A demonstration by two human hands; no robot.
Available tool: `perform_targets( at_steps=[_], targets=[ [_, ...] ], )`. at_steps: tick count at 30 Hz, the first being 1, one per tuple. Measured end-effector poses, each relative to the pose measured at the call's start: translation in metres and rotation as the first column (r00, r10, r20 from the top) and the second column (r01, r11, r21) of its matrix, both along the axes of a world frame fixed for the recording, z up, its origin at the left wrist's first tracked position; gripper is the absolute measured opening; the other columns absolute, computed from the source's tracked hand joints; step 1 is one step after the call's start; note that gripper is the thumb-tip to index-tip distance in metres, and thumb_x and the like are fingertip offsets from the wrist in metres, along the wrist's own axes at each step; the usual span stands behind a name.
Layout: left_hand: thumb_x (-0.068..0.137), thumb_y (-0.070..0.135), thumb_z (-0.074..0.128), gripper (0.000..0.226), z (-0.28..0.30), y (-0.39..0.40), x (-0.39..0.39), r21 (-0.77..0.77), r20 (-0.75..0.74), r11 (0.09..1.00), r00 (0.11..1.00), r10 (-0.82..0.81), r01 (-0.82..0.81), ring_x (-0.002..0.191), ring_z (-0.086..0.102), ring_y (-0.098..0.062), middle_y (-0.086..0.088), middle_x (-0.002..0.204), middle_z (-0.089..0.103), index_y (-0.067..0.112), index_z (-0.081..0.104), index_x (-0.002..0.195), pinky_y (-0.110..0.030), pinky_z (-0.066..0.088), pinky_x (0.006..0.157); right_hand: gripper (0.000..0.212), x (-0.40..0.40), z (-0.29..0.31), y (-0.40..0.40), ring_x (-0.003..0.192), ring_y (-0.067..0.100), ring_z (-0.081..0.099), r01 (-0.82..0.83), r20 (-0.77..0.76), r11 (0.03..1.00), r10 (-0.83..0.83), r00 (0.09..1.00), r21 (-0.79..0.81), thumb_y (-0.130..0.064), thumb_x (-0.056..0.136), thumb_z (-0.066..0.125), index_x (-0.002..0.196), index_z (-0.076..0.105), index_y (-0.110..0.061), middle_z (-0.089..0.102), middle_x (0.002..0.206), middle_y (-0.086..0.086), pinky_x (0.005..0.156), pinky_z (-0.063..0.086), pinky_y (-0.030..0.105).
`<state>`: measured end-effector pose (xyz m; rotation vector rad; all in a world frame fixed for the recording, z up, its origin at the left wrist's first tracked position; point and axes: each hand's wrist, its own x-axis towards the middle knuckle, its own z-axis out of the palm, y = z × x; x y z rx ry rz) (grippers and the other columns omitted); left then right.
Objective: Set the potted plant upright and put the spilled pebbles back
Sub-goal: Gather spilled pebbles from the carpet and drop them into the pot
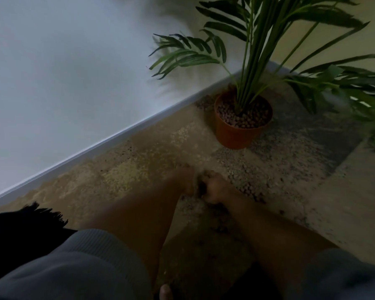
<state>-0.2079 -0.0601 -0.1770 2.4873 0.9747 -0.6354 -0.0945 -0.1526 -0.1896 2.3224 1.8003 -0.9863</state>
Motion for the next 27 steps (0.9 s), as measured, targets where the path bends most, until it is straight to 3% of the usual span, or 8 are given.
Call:
perform_targets(
  at_steps=[5, 9, 11, 15, 18, 21, 25, 27],
  targets=[
    [0.073, 0.045, 0.074, 0.086, -0.023, 0.007, -0.004, 0.073, -0.141, 0.984, 0.978, -0.152, 0.163, 0.141, 0.017, -0.042, -0.017, 0.15, 0.026, 0.019, 0.034, 0.144, -0.054, 0.026, 0.114, 0.092, 0.002, -0.003, 0.001, 0.132, 0.031, 0.032, -0.133, -0.001, 0.991, 0.133, 0.991, 0.022, -0.047, 0.067, 0.081, 0.146, 0.039, -0.026, 0.025, 0.145, 0.006, 0.11, 0.038, 0.042],
    [0.07, 0.036, 0.081, 0.091, -0.033, 0.014, -0.009, 0.06, -0.068, 0.995, 0.995, -0.072, 0.076, 0.142, 0.013, -0.044, -0.017, 0.151, 0.024, 0.017, 0.032, 0.145, -0.054, 0.027, 0.115, 0.093, -0.005, -0.011, 0.007, 0.13, 0.027, 0.03, -0.178, -0.016, 0.983, 0.179, 0.984, 0.04, -0.055, 0.062, 0.081, 0.142, 0.046, -0.024, 0.027, 0.141, 0.005, 0.108, 0.037, 0.04],
    [0.069, 0.035, 0.082, 0.084, -0.034, 0.014, -0.012, 0.012, -0.049, 0.998, 0.997, -0.056, 0.056, 0.142, 0.018, -0.04, -0.014, 0.148, 0.032, 0.019, 0.039, 0.139, -0.054, 0.028, 0.114, 0.084, -0.006, -0.016, 0.007, 0.123, 0.025, 0.035, -0.195, -0.009, 0.977, 0.196, 0.98, 0.085, -0.052, 0.066, 0.08, 0.139, 0.049, -0.022, 0.033, 0.134, 0.007, 0.104, 0.038, 0.035],
    [0.08, 0.04, 0.07, 0.046, -0.036, 0.01, -0.019, 0.02, -0.013, 0.996, 0.996, -0.083, 0.084, 0.127, 0.044, -0.026, -0.008, 0.128, 0.054, 0.018, 0.057, 0.118, -0.041, 0.039, 0.107, 0.049, 0.0, -0.021, 0.005, 0.111, 0.022, 0.042, -0.216, -0.039, 0.963, 0.225, 0.974, 0.16, -0.041, 0.08, 0.073, 0.121, 0.06, -0.02, 0.039, 0.118, 0.004, 0.087, 0.034, 0.026],
    [0.09, 0.029, 0.06, 0.022, -0.039, 0.005, -0.026, 0.025, 0.088, 0.992, 0.988, -0.127, 0.125, 0.118, 0.054, -0.021, -0.005, 0.119, 0.062, 0.015, 0.064, 0.107, -0.03, 0.032, 0.105, 0.038, -0.002, -0.02, 0.0, 0.109, 0.024, 0.044, -0.244, -0.024, 0.953, 0.252, 0.967, 0.181, -0.035, 0.086, 0.067, 0.119, 0.06, -0.017, 0.041, 0.118, 0.006, 0.086, 0.036, 0.027],
    [0.092, 0.031, 0.056, 0.023, -0.041, 0.001, -0.03, 0.025, 0.103, 0.986, 0.981, -0.164, 0.162, 0.115, 0.057, -0.02, -0.004, 0.118, 0.063, 0.017, 0.065, 0.108, -0.033, 0.033, 0.108, 0.033, -0.006, -0.016, -0.004, 0.112, 0.026, 0.044, -0.237, -0.005, 0.954, 0.242, 0.97, 0.183, -0.03, 0.088, 0.063, 0.119, 0.06, -0.017, 0.041, 0.124, 0.008, 0.09, 0.04, 0.032],
    [0.082, 0.038, 0.065, 0.036, -0.04, -0.003, -0.025, 0.037, 0.061, 0.987, 0.986, -0.158, 0.156, 0.11, 0.058, -0.026, -0.007, 0.116, 0.061, 0.017, 0.061, 0.111, -0.036, 0.045, 0.098, 0.03, -0.009, -0.014, -0.004, 0.114, 0.025, 0.045, -0.2, 0.0, 0.964, 0.203, 0.979, 0.173, -0.025, 0.088, 0.064, 0.117, 0.061, -0.015, 0.041, 0.125, 0.007, 0.083, 0.029, 0.022],
    [0.076, 0.034, 0.072, 0.039, -0.039, -0.004, -0.024, 0.015, 0.052, 0.993, 0.992, -0.115, 0.114, 0.107, 0.06, -0.027, -0.008, 0.113, 0.062, 0.016, 0.061, 0.11, -0.035, 0.049, 0.09, 0.032, -0.011, -0.014, -0.004, 0.116, 0.027, 0.047, -0.179, -0.002, 0.969, 0.182, 0.983, 0.167, -0.024, 0.088, 0.064, 0.118, 0.061, -0.013, 0.041, 0.127, 0.008, 0.088, 0.033, 0.022]
  ],
)
